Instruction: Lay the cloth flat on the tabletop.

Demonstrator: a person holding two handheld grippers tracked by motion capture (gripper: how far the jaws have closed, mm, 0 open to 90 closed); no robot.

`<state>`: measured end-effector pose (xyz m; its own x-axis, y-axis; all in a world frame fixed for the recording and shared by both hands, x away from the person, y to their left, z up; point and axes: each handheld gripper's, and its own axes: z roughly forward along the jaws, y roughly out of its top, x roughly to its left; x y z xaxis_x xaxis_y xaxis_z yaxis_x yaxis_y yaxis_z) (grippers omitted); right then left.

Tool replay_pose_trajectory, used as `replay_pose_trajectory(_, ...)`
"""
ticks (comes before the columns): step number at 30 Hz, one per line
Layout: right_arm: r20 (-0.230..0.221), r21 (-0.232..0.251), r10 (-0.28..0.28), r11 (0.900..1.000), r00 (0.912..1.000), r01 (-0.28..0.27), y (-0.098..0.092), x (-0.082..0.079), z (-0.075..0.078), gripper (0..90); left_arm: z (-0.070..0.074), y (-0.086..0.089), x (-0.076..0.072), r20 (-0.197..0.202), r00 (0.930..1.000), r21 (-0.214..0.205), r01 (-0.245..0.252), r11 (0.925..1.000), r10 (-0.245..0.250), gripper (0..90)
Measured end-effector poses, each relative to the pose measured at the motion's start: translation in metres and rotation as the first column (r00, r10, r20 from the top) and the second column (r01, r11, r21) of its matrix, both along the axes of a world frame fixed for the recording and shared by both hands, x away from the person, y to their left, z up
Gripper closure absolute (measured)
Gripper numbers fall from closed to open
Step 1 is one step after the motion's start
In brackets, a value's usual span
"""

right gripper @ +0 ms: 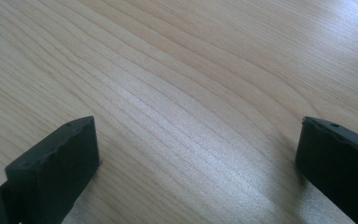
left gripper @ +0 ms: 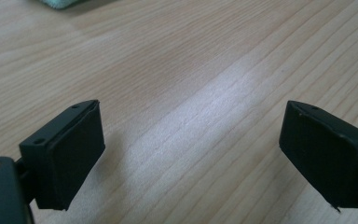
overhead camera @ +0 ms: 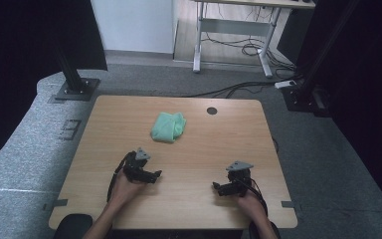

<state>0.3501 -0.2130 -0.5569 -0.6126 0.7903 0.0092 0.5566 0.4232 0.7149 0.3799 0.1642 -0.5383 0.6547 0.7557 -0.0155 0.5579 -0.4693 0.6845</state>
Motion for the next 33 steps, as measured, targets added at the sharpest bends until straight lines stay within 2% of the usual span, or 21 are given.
replay_pose_trajectory(6, 0.0, 0.0, 0.0, 1.0, 1.0, 0.0, 0.0, 0.0, 0.0, 0.0, 0.005, -0.004, 0.005, -0.004, 1.0, -0.021, 0.007, 0.9998, -0.007, 10.7)
replay_pose_trajectory(22, 0.0, 0.0, 0.0, 1.0, 1.0, 0.0, 0.0, 0.0, 0.0, 0.0, 0.024, -0.022, 0.035, 0.017, 0.9996, -0.019, 0.022, 0.9996, -0.022, 16.2)
replay_pose_trajectory(33, 0.0, -0.001, 0.0, 1.0, 1.0, 0.0, 0.0, 0.0, 0.0, 0.0, 0.034, -0.038, 0.063, 0.046, 0.9987, -0.003, 0.024, 0.9997, -0.024, 32.1)
